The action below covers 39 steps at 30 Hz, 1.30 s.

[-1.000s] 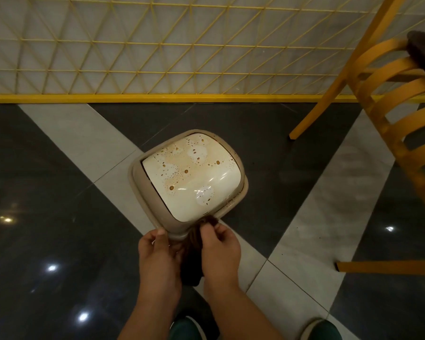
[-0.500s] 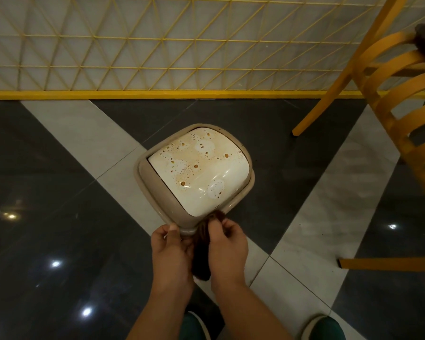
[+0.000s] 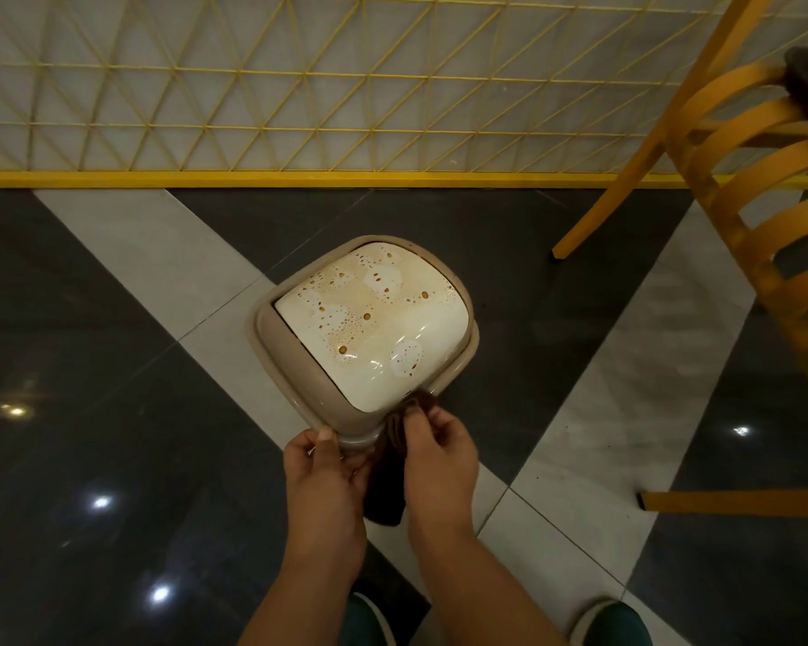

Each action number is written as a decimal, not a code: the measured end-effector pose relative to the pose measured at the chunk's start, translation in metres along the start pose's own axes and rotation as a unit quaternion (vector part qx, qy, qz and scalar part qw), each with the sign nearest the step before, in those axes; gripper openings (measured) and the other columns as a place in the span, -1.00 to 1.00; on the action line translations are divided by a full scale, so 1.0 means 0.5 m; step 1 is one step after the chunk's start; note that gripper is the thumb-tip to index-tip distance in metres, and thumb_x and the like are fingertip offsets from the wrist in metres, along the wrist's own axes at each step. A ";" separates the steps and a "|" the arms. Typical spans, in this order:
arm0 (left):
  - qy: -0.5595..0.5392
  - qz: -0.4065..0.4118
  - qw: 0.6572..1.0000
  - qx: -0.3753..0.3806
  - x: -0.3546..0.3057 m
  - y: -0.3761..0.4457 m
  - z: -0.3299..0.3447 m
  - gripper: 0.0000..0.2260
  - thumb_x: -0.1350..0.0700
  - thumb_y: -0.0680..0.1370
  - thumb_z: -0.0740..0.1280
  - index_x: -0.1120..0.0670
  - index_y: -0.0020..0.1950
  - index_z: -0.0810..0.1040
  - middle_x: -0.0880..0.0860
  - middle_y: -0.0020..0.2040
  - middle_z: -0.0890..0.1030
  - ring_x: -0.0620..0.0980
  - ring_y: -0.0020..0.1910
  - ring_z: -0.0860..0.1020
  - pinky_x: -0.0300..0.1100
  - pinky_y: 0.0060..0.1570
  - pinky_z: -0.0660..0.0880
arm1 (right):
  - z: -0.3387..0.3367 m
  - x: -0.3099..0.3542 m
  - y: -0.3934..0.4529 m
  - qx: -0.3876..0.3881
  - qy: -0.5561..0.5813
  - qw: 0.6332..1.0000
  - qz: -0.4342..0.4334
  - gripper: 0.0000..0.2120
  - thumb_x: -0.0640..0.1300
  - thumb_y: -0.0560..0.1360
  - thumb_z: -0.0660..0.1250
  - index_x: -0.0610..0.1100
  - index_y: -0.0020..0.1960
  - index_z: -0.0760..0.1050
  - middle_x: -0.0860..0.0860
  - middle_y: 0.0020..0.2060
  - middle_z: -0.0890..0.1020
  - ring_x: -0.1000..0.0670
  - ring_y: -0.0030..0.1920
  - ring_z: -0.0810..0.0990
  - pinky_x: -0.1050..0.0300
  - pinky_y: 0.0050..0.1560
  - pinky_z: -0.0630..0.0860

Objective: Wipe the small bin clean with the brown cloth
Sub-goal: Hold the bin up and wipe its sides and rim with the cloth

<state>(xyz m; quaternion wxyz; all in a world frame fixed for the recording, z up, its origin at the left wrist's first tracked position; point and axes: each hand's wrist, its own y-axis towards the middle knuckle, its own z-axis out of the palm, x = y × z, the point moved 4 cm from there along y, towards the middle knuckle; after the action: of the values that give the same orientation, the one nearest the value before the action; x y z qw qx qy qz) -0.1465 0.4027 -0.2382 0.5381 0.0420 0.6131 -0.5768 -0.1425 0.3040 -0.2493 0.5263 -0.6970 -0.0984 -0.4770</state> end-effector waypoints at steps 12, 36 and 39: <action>-0.011 -0.010 1.000 0.001 -0.003 -0.008 0.013 -0.90 0.17 0.66 0.12 0.06 -0.01 0.40 0.16 -0.10 0.58 0.11 -0.12 0.61 -0.03 0.03 0.52 | -0.027 0.050 0.030 -0.038 0.011 0.998 -0.055 -0.84 -0.08 0.54 0.32 0.02 0.12 0.54 0.10 -0.03 0.63 0.10 0.02 0.59 0.16 0.05 0.55; 0.001 -0.007 1.000 0.009 0.004 -0.005 0.015 -0.90 0.16 0.66 0.12 0.07 -0.01 0.39 0.15 -0.13 0.57 0.07 -0.17 0.61 -0.11 -0.11 0.52 | -0.038 0.067 0.009 -0.013 -0.095 0.971 -0.217 -0.81 -0.13 0.49 0.38 0.19 -0.08 0.55 0.22 -0.03 0.57 0.25 0.02 0.54 0.29 0.08 0.50; 0.018 -0.016 1.000 0.003 0.009 -0.004 0.012 -0.91 0.13 0.65 0.14 0.05 0.02 0.42 0.12 -0.15 0.59 0.00 -0.22 0.57 -0.14 -0.20 0.49 | -0.030 0.017 -0.027 0.042 -0.168 0.952 -0.252 -0.79 -0.16 0.47 0.40 0.17 -0.09 0.58 0.26 -0.06 0.57 0.25 0.04 0.54 0.26 0.08 0.53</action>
<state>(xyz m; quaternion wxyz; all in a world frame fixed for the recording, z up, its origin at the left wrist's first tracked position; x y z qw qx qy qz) -0.1461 0.3948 -0.2387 0.5174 0.0445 0.6219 -0.5861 -0.1550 0.2940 -0.2342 0.3939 -0.6969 -0.3775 -0.4655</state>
